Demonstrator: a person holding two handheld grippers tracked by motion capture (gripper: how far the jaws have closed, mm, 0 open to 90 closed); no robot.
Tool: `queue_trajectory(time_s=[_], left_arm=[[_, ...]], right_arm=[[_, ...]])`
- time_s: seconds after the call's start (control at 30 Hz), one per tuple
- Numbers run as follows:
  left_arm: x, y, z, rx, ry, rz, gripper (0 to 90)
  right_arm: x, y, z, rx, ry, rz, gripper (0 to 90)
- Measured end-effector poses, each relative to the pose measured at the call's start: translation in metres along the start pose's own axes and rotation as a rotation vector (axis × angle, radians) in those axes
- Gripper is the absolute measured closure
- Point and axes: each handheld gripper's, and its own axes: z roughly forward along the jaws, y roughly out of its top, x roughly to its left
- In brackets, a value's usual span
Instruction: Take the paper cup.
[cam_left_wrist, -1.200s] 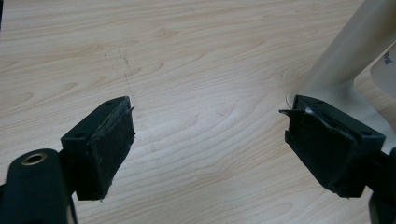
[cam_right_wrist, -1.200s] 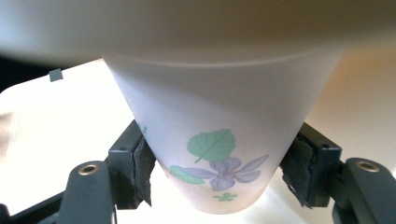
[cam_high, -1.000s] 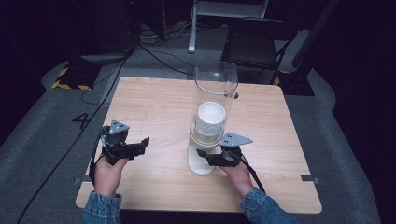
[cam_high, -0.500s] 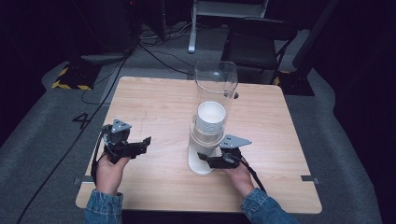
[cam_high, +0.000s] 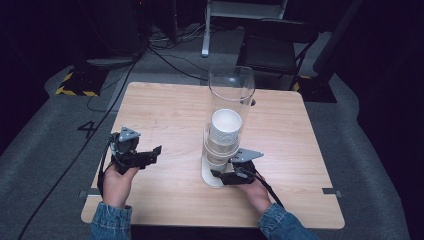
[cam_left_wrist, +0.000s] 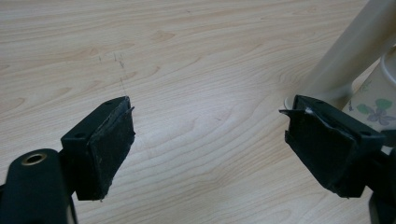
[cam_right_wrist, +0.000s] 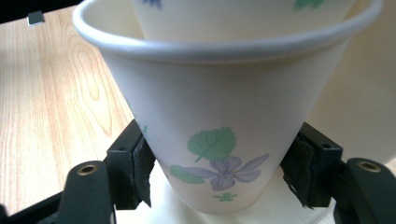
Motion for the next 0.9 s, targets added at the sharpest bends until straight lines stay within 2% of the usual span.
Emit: queue_trajectory(time_s=[0.23,0.3,0.43,0.47,0.77,0.87,0.9], left_arm=[[-0.001,0.002,0.002,-0.001,-0.004,-0.001,15.6],[-0.001,0.003,0.002,0.001,-0.002,0.010,15.6],[-0.002,0.003,0.004,0.002,-0.006,0.000,15.6],[-0.001,0.004,0.005,0.003,-0.002,0.009,15.6],[0.003,0.007,0.006,-0.004,-0.006,-0.008,15.6],[0.002,0.010,0.008,0.001,-0.011,0.007,15.6],[0.001,0.011,0.010,0.001,-0.014,-0.001,15.6]], right_arm=[[0.001,-0.005,0.002,0.044,-0.007,0.013,33.0],[0.000,-0.006,0.002,0.054,-0.012,0.006,33.0],[0.000,-0.006,0.000,0.053,-0.016,0.012,33.1],[0.000,-0.006,-0.001,0.052,-0.018,0.010,33.0],[-0.004,-0.010,-0.010,0.060,-0.058,-0.004,33.1],[-0.005,-0.012,-0.014,0.069,-0.069,-0.005,33.1],[-0.005,-0.012,-0.016,0.070,-0.073,-0.003,33.0]])
